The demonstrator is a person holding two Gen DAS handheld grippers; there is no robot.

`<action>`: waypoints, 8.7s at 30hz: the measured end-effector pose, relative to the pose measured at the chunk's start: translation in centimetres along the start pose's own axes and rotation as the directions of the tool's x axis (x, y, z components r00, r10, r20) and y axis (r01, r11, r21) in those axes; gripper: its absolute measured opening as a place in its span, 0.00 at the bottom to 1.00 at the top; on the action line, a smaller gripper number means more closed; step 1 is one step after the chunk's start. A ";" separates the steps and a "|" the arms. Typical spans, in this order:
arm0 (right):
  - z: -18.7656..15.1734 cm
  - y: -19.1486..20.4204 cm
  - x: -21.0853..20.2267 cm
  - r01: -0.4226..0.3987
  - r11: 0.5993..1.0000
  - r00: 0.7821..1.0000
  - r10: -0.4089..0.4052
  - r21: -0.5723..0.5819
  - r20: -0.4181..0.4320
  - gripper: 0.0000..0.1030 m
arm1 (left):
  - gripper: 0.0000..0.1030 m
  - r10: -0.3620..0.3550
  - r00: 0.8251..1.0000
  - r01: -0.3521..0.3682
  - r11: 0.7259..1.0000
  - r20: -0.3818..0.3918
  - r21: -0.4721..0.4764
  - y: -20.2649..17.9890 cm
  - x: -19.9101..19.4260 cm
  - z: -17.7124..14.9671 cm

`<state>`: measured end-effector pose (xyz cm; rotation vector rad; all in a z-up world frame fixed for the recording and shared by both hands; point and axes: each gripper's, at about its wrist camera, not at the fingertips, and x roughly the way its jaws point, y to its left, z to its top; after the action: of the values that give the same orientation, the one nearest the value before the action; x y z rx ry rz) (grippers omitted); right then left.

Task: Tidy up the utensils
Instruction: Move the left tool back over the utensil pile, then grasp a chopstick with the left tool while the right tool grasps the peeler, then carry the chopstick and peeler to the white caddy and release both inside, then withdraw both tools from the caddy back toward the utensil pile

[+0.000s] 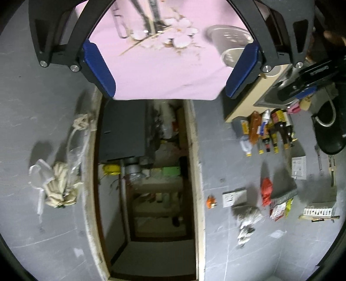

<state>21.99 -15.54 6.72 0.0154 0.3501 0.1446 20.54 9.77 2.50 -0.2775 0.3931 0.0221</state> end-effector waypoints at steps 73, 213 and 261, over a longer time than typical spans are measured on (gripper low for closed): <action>-19.1 -12.2 17.8 -0.233 0.972 0.769 0.175 -0.015 -0.615 0.38 | 0.12 0.029 0.793 -0.121 0.986 -0.608 -0.110 -14.2 13.8 -19.5; -3.7 7.2 10.2 -0.360 0.930 0.892 0.366 0.072 -0.267 0.49 | 0.51 0.164 0.986 -0.167 0.977 -0.035 -0.134 7.7 5.0 0.7; -3.3 -13.4 1.0 0.084 0.996 0.992 -0.082 0.020 -0.099 0.96 | 0.97 0.034 0.999 -0.029 0.991 -0.036 0.131 -12.9 1.7 -5.0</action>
<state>23.62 -28.68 2.76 0.0173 0.4495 0.0586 21.25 -4.01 0.81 -0.1428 0.4346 0.0220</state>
